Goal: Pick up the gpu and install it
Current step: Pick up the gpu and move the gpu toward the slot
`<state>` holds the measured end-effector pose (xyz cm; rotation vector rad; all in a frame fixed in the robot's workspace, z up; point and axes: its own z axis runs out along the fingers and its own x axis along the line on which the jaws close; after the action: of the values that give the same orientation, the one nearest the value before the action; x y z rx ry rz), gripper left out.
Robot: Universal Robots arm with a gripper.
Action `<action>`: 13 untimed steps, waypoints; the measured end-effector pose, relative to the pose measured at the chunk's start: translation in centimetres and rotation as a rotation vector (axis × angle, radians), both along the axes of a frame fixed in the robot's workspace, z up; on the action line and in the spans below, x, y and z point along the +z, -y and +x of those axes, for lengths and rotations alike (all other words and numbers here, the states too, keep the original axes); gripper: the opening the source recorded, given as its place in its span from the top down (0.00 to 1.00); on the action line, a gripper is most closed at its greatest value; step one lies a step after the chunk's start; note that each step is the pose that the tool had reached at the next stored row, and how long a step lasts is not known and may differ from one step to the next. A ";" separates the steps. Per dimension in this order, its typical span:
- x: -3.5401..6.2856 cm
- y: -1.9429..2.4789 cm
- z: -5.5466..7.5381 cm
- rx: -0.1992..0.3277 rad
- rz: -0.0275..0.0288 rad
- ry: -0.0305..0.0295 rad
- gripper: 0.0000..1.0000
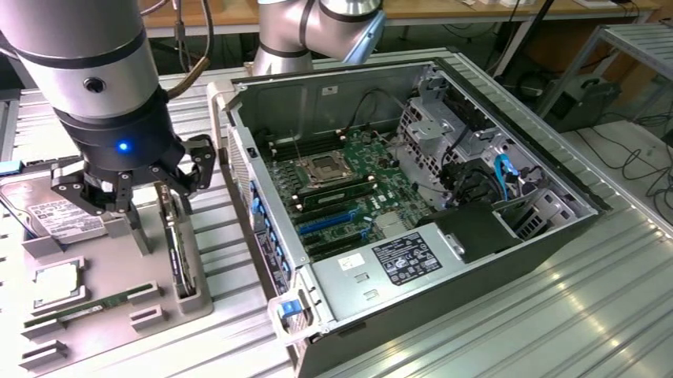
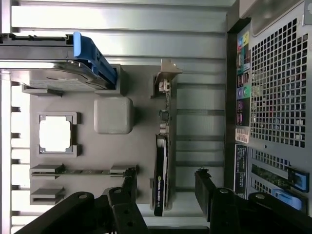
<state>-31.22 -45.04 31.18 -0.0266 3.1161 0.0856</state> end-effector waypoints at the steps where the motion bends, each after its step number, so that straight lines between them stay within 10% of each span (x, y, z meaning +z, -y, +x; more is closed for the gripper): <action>1: -0.18 0.00 0.0 0.000 0.0000 0.0001 0.40; 13: -1.57 0.01 0.0 0.000 -0.0011 0.0007 0.40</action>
<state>-31.21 -45.06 29.61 -0.0267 3.1154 0.0839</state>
